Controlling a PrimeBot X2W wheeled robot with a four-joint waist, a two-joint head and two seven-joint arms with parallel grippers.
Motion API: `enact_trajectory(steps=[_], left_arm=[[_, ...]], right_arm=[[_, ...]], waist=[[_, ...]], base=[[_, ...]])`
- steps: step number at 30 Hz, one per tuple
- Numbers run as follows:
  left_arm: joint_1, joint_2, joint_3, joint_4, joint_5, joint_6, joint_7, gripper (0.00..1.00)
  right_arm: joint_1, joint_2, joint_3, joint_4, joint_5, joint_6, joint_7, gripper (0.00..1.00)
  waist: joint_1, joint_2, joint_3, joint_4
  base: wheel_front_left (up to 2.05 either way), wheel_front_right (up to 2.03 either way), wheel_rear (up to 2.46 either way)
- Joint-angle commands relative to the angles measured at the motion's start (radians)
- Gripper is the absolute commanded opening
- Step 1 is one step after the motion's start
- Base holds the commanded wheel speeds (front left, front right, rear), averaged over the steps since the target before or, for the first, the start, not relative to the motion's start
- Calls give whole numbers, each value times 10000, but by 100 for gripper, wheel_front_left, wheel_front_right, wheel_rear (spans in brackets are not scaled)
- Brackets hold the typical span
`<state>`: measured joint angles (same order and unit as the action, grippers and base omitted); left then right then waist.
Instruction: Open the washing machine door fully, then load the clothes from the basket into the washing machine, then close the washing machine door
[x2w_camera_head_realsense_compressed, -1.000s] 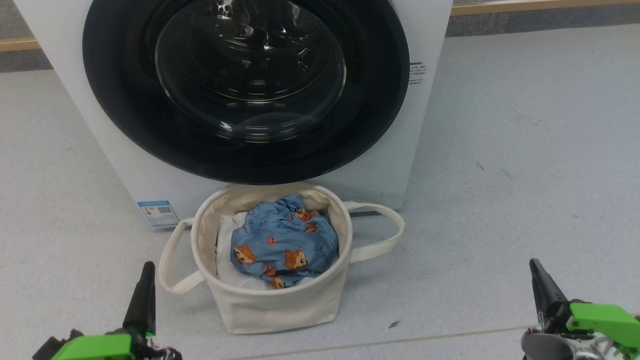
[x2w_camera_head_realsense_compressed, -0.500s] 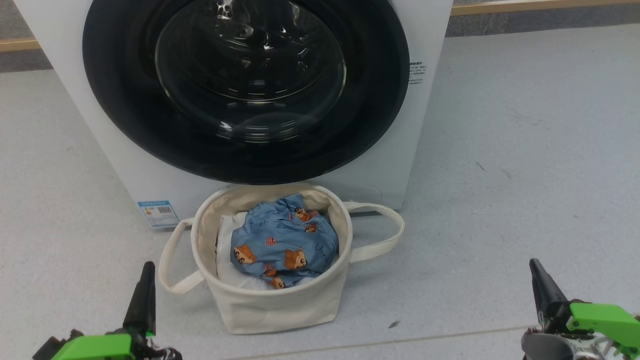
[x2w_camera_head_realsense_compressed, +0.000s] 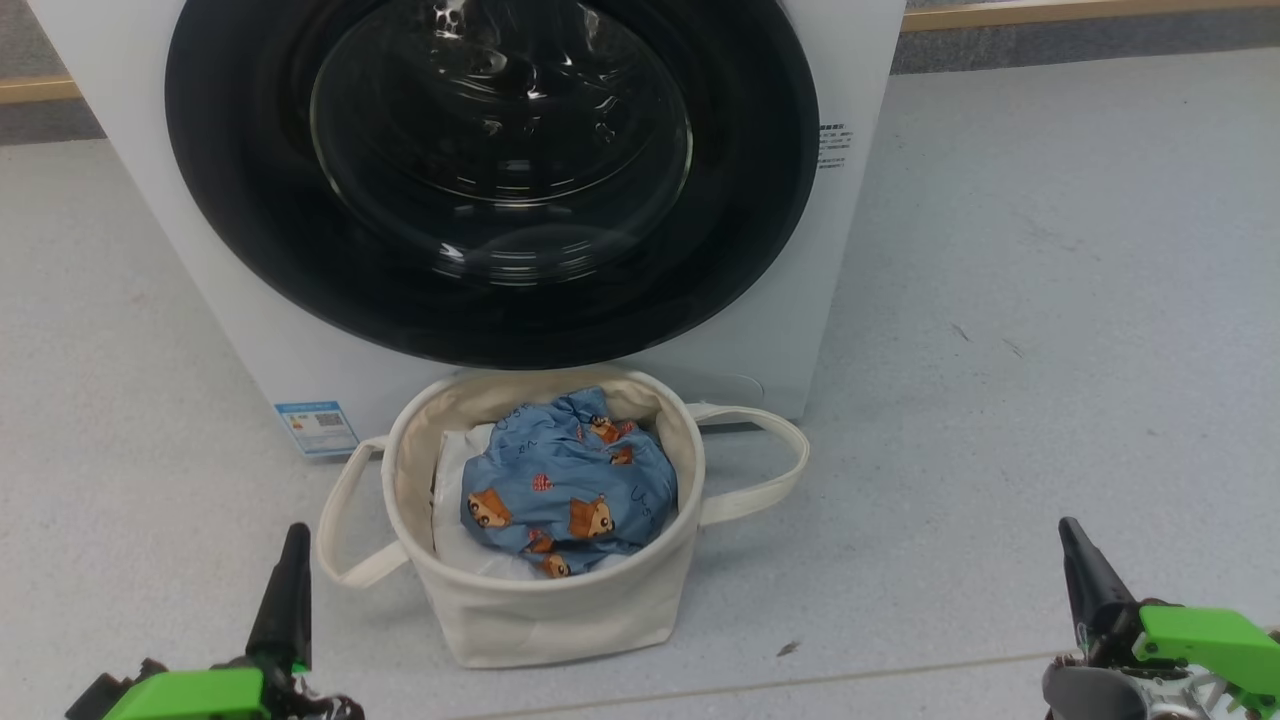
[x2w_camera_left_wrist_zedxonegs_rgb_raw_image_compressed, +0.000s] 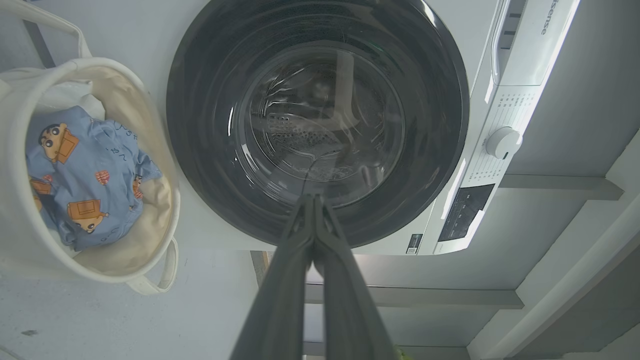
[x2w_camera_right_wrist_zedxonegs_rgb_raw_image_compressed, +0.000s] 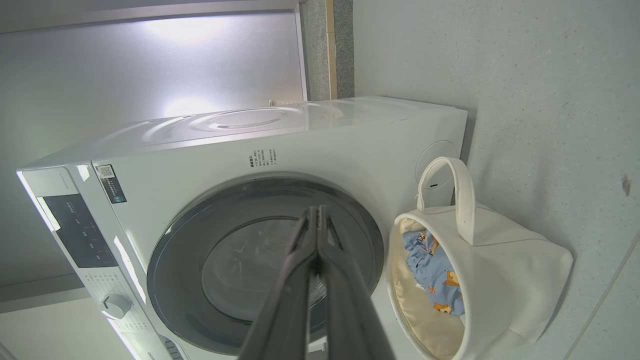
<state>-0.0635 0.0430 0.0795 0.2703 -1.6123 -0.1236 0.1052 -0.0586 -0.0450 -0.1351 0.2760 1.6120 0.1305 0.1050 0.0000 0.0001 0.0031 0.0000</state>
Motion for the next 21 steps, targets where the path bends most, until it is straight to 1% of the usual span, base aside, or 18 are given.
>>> enact_trajectory(steps=[1, 16, 17, 18, 21], left_arm=[[-445, 73, 352, -253, 45, -71, 88, 0], [-446, 73, 353, -253, 46, -71, 88, 0], [-1, -2, 2, -1, 0, 0, -3, 0], [16, -10, -11, 93, 0, 6, -12, 100], [198, -78, -28, 478, -1, 7, -31, 100]], right_arm=[[-494, -53, 202, -312, -43, 2, 91, 0], [-494, -53, 202, -312, -43, 2, 91, 0], [-2, 0, 1, -2, -3, 0, 4, 0], [24, 4, 6, 93, 0, 2, -6, 100], [191, 58, 22, 464, -18, 2, -25, 100]], waist=[[0, -1, 0, 0], [0, -1, 0, 0], [0, -1, 0, 0], [0, -1, 0, 0], [0, -1, 3, 0]], base=[[0, 0, 0], [0, 0, 0], [0, 0, 0], [0, 0, 0], [0, 0, 0]])
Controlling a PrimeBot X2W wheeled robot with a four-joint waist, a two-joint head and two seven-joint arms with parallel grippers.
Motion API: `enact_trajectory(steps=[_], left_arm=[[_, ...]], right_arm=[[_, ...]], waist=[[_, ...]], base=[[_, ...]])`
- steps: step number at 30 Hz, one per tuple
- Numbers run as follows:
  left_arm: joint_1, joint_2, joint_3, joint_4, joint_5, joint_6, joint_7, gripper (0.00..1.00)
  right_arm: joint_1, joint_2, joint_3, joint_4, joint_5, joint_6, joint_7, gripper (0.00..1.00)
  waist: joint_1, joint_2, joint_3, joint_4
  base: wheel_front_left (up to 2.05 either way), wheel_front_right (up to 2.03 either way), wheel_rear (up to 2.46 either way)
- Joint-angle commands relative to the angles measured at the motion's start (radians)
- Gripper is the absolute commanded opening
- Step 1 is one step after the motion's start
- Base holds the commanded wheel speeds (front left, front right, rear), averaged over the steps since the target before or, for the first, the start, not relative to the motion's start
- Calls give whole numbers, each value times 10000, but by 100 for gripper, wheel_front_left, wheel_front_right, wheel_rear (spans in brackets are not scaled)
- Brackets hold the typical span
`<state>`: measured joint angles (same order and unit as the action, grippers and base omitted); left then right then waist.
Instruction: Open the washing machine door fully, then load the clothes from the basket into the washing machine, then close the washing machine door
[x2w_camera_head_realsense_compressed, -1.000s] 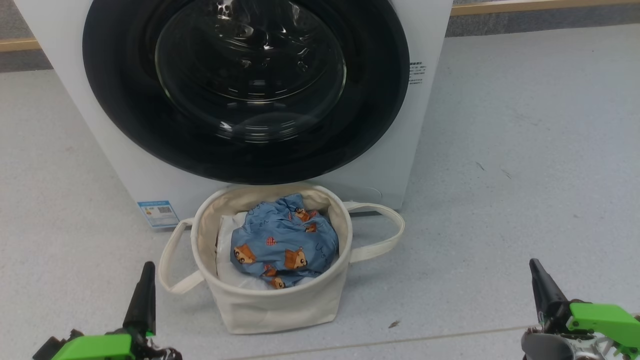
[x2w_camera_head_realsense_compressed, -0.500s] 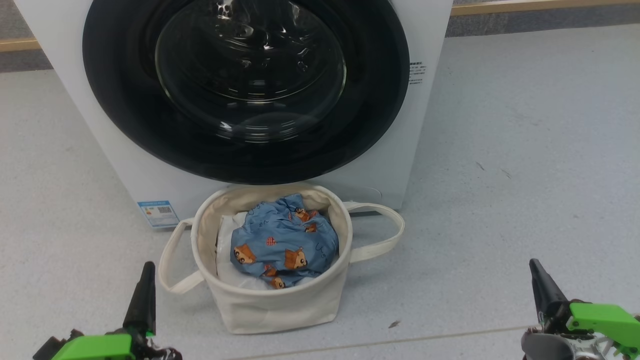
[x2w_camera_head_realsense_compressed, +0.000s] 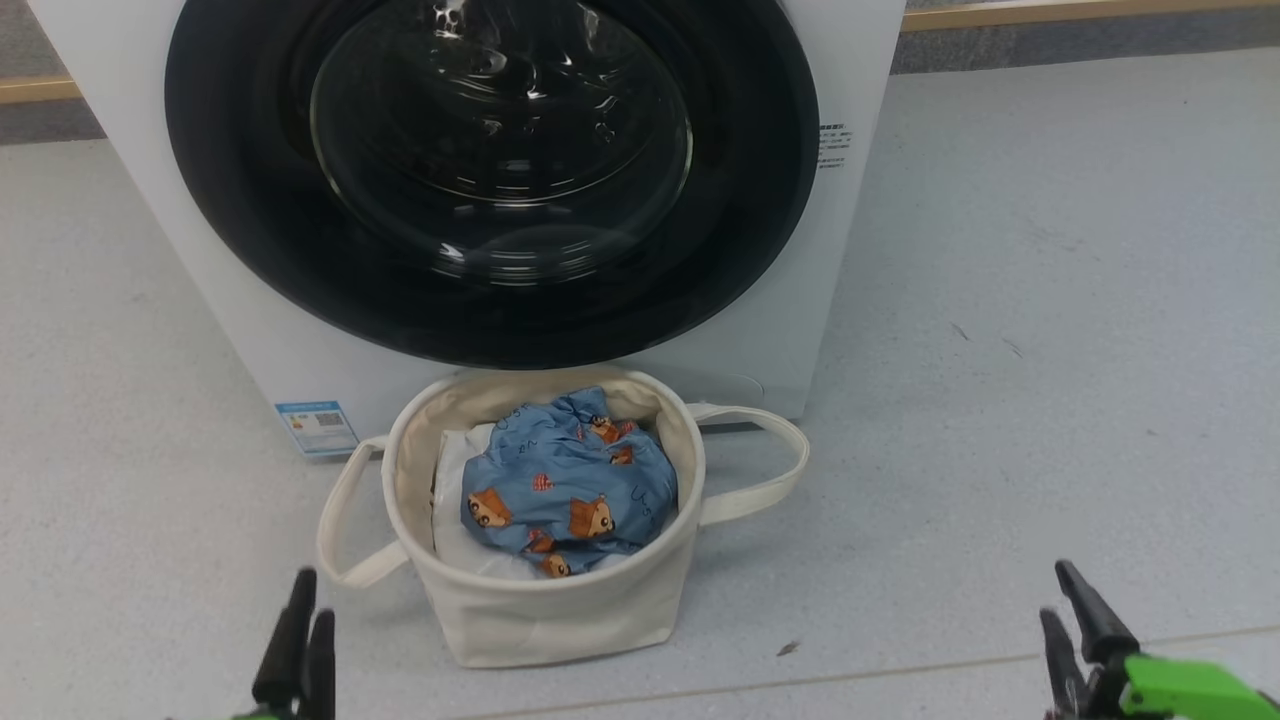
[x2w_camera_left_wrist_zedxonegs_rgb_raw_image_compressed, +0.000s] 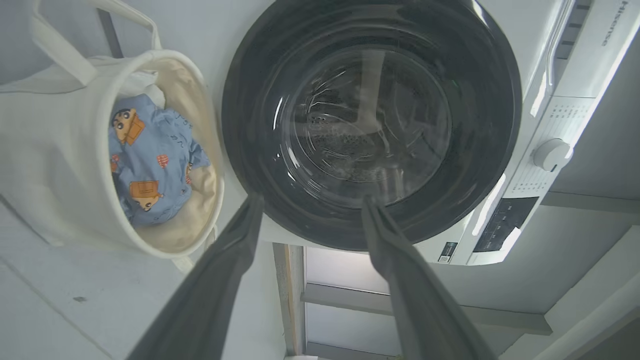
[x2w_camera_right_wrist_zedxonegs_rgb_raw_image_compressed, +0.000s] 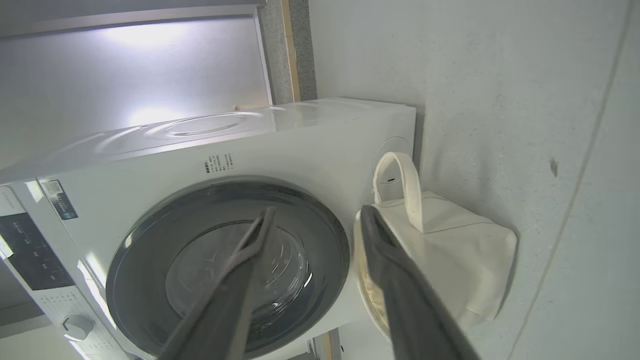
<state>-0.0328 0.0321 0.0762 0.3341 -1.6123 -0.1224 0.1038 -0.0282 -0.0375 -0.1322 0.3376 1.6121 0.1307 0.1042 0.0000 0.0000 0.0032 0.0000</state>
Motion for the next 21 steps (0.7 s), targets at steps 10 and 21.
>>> enact_trajectory(steps=[10, 21], left_arm=[[-161, 43, -21, -251, 19, -10, -309, 100], [-297, 58, 111, -475, 369, -18, -660, 100]], right_arm=[[-270, -25, -69, -249, -419, 0, -309, 100], [-564, -36, -229, -408, -1372, 0, -660, 100]], waist=[[4, 0, 0, 34], [1, 0, 29, 63]], base=[[0, 0, 0], [0, 0, 0]])
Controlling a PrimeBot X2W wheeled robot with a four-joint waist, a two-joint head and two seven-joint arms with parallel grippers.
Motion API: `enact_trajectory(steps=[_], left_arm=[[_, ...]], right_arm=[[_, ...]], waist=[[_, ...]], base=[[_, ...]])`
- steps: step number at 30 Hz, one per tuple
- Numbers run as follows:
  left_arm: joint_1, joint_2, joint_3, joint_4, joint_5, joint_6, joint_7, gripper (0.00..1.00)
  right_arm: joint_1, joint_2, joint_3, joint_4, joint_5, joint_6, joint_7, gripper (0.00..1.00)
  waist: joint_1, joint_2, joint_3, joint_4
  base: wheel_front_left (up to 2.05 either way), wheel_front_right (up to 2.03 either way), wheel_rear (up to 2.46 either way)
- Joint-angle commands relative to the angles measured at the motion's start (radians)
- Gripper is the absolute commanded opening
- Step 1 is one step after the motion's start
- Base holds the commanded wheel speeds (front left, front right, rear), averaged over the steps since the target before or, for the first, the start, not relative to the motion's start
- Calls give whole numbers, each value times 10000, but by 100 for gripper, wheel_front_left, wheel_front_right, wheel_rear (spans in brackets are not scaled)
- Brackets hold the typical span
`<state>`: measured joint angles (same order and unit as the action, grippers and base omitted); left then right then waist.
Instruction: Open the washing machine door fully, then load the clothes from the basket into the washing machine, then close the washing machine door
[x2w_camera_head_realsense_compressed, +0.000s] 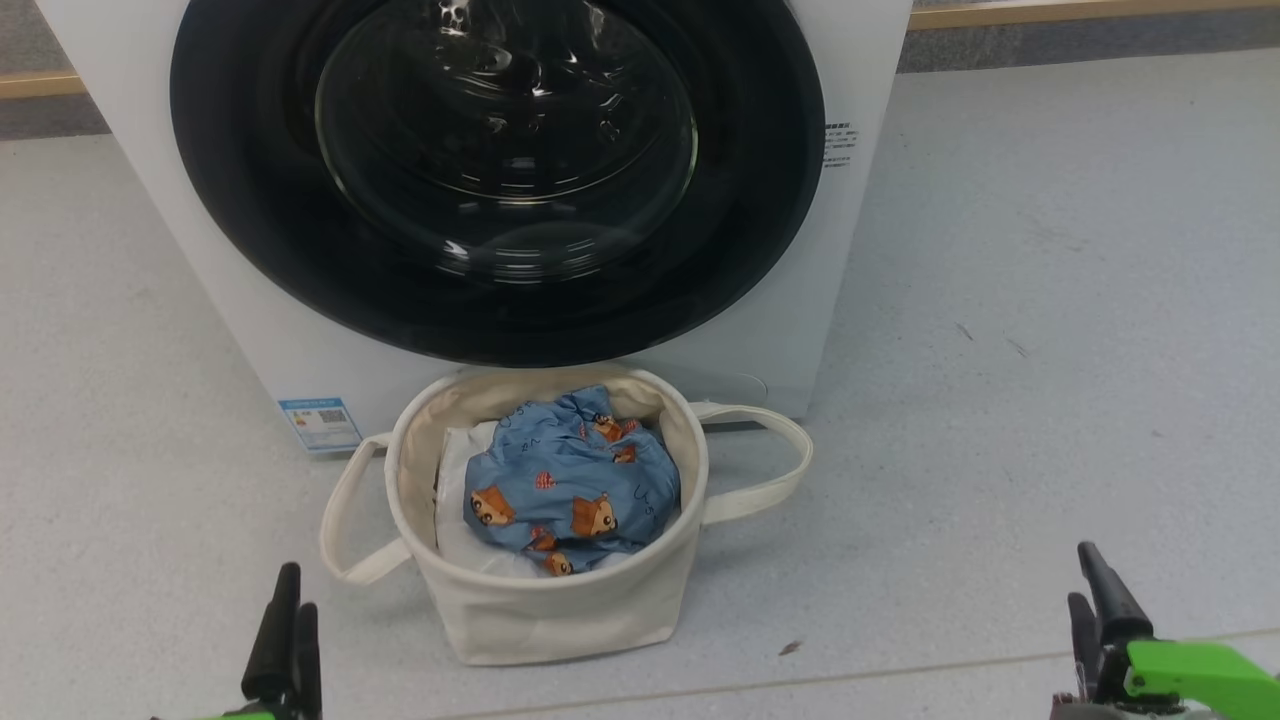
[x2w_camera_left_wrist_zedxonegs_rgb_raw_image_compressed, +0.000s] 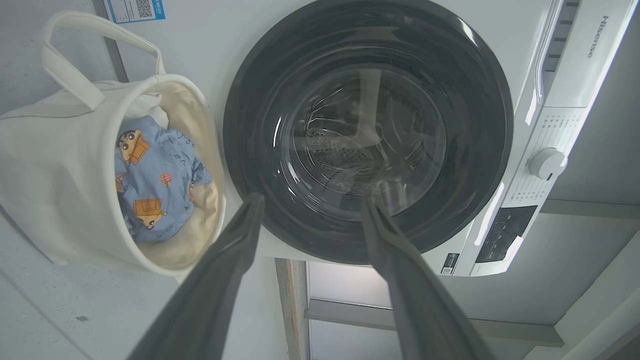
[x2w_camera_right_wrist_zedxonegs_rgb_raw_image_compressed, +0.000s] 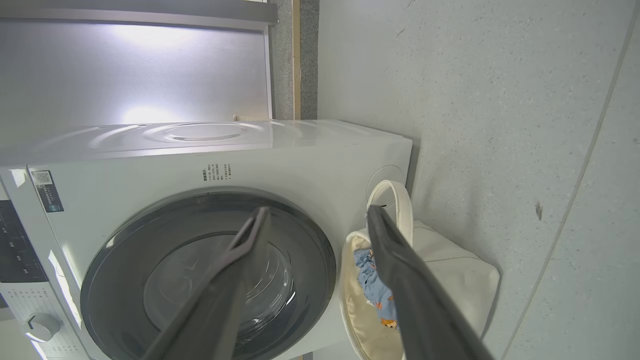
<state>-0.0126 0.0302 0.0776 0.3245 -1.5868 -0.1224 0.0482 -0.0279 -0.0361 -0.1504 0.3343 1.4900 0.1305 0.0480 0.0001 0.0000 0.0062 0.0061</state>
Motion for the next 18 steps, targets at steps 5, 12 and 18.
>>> enact_trajectory(steps=[5, 12, 18], left_arm=[[-608, 84, 246, -597, 456, -22, -279, 100], [-738, 92, 412, -892, 871, -23, -455, 100], [-911, 99, 605, -1503, 1502, 14, -630, 100]], right_arm=[[-866, -55, -91, -610, -793, 2, -274, 100], [-1107, -60, -33, -1000, -1389, 2, -450, 100], [-1317, -65, 345, -1501, -2140, 2, -626, 100]], waist=[[0, 0, -12, 7], [0, 0, -12, 15], [0, 0, 0, 9]], base=[[0, 0, 0], [0, 0, 0], [0, 0, 0]])
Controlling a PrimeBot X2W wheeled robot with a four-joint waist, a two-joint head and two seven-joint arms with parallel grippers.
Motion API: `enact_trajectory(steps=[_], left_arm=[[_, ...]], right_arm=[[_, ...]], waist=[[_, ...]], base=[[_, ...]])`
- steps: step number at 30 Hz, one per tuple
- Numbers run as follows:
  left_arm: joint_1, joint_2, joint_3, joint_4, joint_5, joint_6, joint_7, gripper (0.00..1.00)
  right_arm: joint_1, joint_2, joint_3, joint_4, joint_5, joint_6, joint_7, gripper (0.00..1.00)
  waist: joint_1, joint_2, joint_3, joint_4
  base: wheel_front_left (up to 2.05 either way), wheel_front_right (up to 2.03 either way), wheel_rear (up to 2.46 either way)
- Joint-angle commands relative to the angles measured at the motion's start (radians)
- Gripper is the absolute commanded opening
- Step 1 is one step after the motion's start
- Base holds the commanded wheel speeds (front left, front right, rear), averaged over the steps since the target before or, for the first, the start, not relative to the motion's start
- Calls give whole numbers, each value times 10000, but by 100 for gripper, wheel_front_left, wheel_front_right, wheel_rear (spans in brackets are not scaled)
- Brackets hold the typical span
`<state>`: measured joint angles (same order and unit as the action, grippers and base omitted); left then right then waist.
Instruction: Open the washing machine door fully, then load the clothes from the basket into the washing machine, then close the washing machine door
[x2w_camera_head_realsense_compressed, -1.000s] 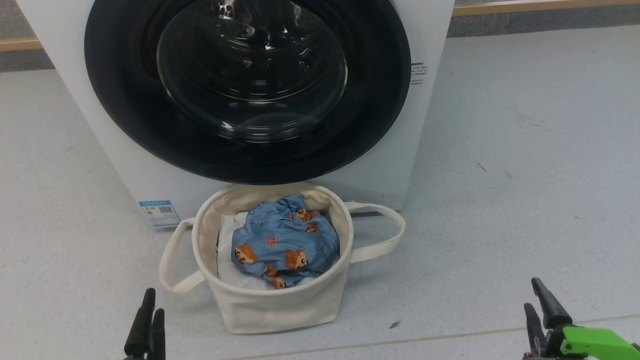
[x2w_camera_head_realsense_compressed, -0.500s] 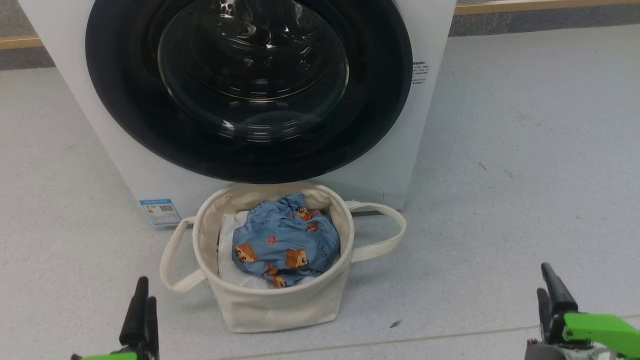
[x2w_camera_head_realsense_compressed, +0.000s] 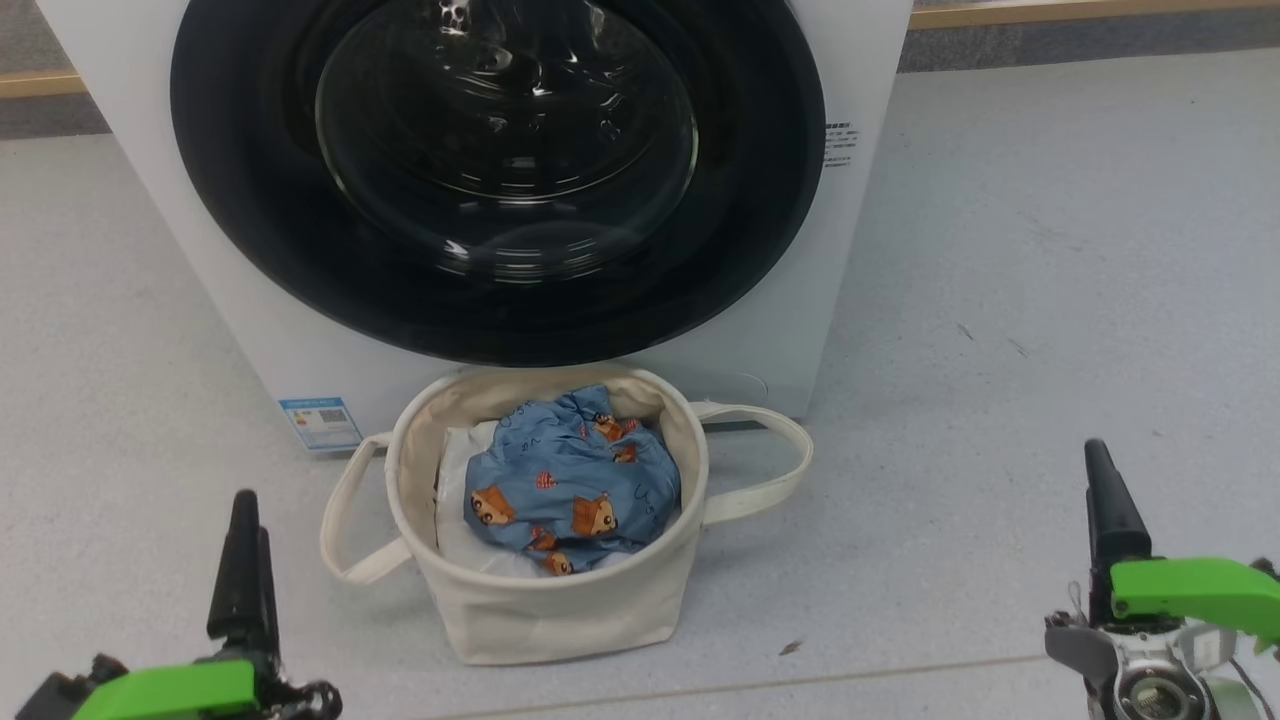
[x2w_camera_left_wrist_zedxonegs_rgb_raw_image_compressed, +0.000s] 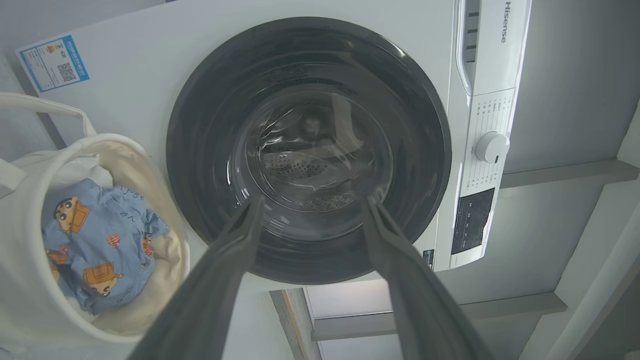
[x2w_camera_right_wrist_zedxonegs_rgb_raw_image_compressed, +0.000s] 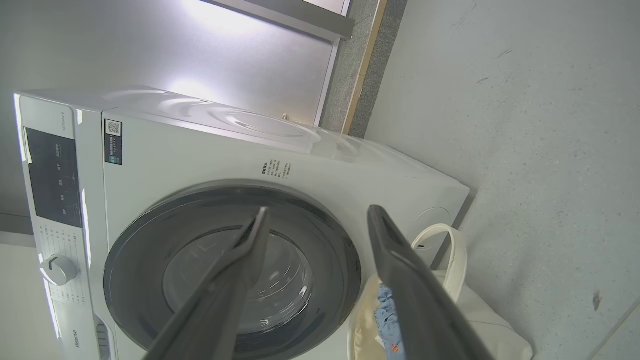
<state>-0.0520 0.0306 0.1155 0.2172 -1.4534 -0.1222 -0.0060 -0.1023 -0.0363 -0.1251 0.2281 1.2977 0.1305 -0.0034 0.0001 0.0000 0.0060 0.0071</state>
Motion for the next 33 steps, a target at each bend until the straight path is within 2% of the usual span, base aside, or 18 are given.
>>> enact_trajectory(steps=[1, 8, 13, 21, 33], left_arm=[[-543, 96, 225, -545, 319, 40, -117, 100], [-743, 104, 124, -1380, 1702, 413, -321, 100], [-780, 110, -111, -1800, 2860, 704, -467, 100], [-777, 120, -660, -2181, 5100, 1109, -701, 100], [-823, 135, -1444, -2325, 7787, 1700, -1052, 100]], right_arm=[[-611, -64, 148, -529, -400, 2, -141, 100], [-867, -71, 508, -1049, -1904, 2, -345, 100], [-985, -244, 880, -995, -3016, 2, -491, 100], [-1249, -369, 1367, -1155, -4408, 2, -726, 100], [-1482, -493, 2031, -1265, -6476, 2, -1077, 100]], waist=[[0, 0, 5, 1], [0, 0, 52, -3], [0, 0, 54, -7], [0, 0, 109, -7], [0, 0, 198, 41]], base=[[0, 0, 0], [0, 0, 0], [0, 0, 0], [0, 0, 0], [0, 0, 0]])
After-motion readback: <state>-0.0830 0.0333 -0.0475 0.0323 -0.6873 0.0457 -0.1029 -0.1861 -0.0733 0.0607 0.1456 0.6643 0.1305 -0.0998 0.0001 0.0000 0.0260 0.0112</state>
